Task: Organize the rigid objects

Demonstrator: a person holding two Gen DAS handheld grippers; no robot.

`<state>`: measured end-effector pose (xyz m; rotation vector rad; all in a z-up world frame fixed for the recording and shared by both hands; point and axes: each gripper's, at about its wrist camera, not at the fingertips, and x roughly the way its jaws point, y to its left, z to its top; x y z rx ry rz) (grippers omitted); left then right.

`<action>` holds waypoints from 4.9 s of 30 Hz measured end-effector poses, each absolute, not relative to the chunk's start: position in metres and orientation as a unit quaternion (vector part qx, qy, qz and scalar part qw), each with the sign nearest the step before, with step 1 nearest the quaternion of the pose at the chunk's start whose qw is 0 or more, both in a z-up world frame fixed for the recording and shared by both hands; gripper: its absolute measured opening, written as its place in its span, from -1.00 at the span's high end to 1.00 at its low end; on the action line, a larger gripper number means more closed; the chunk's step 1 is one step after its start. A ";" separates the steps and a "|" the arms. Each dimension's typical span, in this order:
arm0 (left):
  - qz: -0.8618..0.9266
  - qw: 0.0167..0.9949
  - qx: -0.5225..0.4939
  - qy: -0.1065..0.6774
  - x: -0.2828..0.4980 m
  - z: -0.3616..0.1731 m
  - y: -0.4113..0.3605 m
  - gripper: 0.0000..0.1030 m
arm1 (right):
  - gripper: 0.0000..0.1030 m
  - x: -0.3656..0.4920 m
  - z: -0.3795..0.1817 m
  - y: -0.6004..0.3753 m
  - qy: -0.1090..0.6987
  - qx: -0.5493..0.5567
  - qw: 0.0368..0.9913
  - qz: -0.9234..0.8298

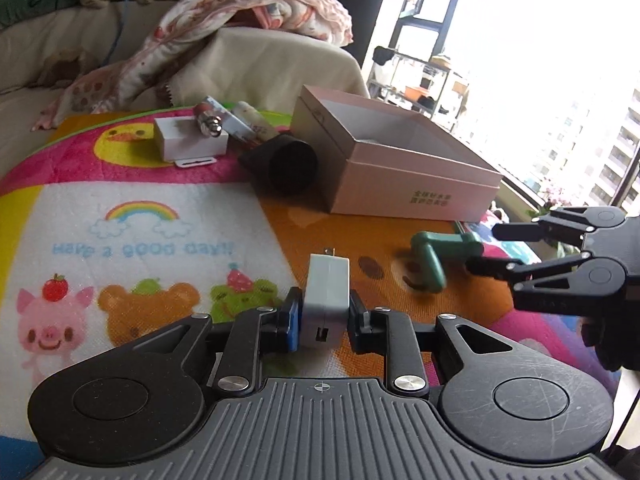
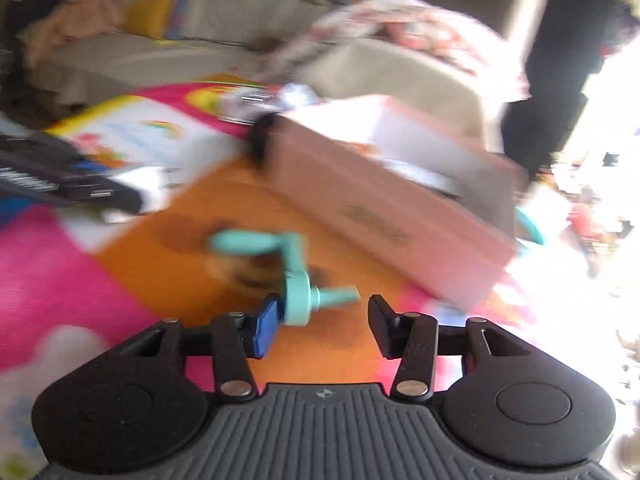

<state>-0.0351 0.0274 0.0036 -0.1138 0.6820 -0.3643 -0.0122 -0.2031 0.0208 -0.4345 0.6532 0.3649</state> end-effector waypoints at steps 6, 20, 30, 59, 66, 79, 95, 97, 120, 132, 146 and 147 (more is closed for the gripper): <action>-0.160 0.928 -0.044 0.334 -0.038 0.004 0.019 0.43 | -0.19 0.002 0.019 -0.236 0.362 -0.081 0.915 0.157; -0.140 0.934 -0.018 0.329 -0.039 0.005 0.001 0.34 | -0.96 -0.012 0.011 -0.229 0.369 -0.040 0.909 0.191; -0.126 0.938 -0.009 0.324 -0.040 0.005 -0.003 0.37 | -1.00 -0.010 0.011 -0.220 0.379 -0.064 0.904 0.189; -0.110 0.942 -0.023 0.316 -0.031 0.003 -0.003 0.48 | -0.42 0.020 0.011 -0.190 0.343 -0.040 0.929 0.132; -0.153 0.938 0.009 0.309 -0.046 0.006 -0.012 0.54 | -0.35 0.005 0.016 -0.192 0.337 -0.064 0.929 0.138; -0.260 0.950 0.026 0.173 -0.019 0.143 -0.047 0.54 | -0.34 -0.043 0.135 -0.262 0.179 -0.050 0.975 0.122; -0.247 0.939 -0.052 0.232 0.096 0.108 -0.056 0.52 | -0.34 0.038 0.167 -0.290 0.165 -0.002 0.983 0.078; -0.228 0.942 -0.059 0.238 0.088 0.093 -0.037 0.51 | -0.34 0.054 0.157 -0.285 0.192 0.008 0.977 0.089; -0.077 0.960 -0.082 0.255 0.032 0.023 0.060 0.51 | -0.35 0.066 0.082 -0.212 0.315 -0.049 0.929 0.186; -0.073 0.941 -0.188 0.273 0.150 0.045 0.128 0.51 | -0.26 0.206 0.110 -0.094 0.396 -0.037 0.896 0.199; -0.148 0.905 -0.174 0.358 0.262 0.002 0.122 0.59 | 0.43 0.315 0.044 -0.027 0.495 -0.128 0.848 0.139; -0.159 0.901 -0.175 0.363 0.257 -0.002 0.125 0.61 | 0.43 0.311 0.043 -0.025 0.492 -0.141 0.846 0.149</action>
